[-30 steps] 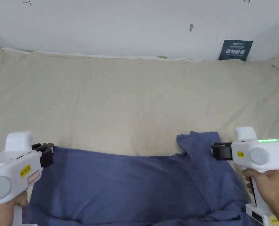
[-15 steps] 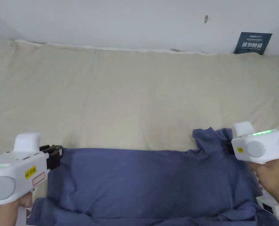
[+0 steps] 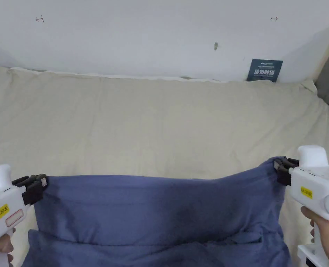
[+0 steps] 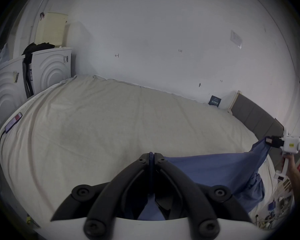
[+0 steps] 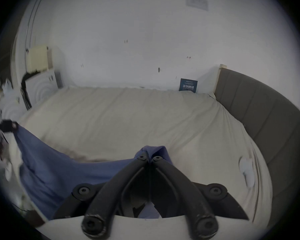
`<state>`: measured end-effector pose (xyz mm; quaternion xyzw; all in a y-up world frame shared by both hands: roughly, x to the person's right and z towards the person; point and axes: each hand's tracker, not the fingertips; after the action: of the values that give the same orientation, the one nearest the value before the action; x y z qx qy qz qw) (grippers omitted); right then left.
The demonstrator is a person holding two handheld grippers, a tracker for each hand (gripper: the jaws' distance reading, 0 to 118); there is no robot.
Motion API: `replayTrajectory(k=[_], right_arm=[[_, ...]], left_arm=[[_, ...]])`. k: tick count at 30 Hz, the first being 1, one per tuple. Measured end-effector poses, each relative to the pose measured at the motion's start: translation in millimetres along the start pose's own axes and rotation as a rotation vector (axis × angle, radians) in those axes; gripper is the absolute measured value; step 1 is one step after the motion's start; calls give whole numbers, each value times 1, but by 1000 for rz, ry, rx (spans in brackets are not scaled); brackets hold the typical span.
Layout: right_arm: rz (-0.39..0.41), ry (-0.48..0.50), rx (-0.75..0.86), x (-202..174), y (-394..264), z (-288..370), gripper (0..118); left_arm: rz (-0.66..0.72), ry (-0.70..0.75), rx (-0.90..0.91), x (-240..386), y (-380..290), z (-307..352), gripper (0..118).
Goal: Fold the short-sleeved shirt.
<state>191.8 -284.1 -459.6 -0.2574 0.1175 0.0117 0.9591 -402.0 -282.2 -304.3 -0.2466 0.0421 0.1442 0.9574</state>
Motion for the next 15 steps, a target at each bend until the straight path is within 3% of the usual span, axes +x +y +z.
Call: replayTrajectory(k=[2,4,10,13,15], right_arm=[[-96,38,26,3,-12,36,0],[-144,16,55,-5,-24,76,0],[-147,-45,-32,-17,-104,142,0],[-122,-65,-102,-12,-153,129,0],[-64,-89,-159,-15,-174,119,0]], left_arm=[[-3,2,5,0,-11,28,5],[-22,18,26,0,-27,55,5],[5,20,-33,-11,-92,106,5],[32,43,-72,-14,-127,116,5],[12,65,-125,-30,-147,102,5]])
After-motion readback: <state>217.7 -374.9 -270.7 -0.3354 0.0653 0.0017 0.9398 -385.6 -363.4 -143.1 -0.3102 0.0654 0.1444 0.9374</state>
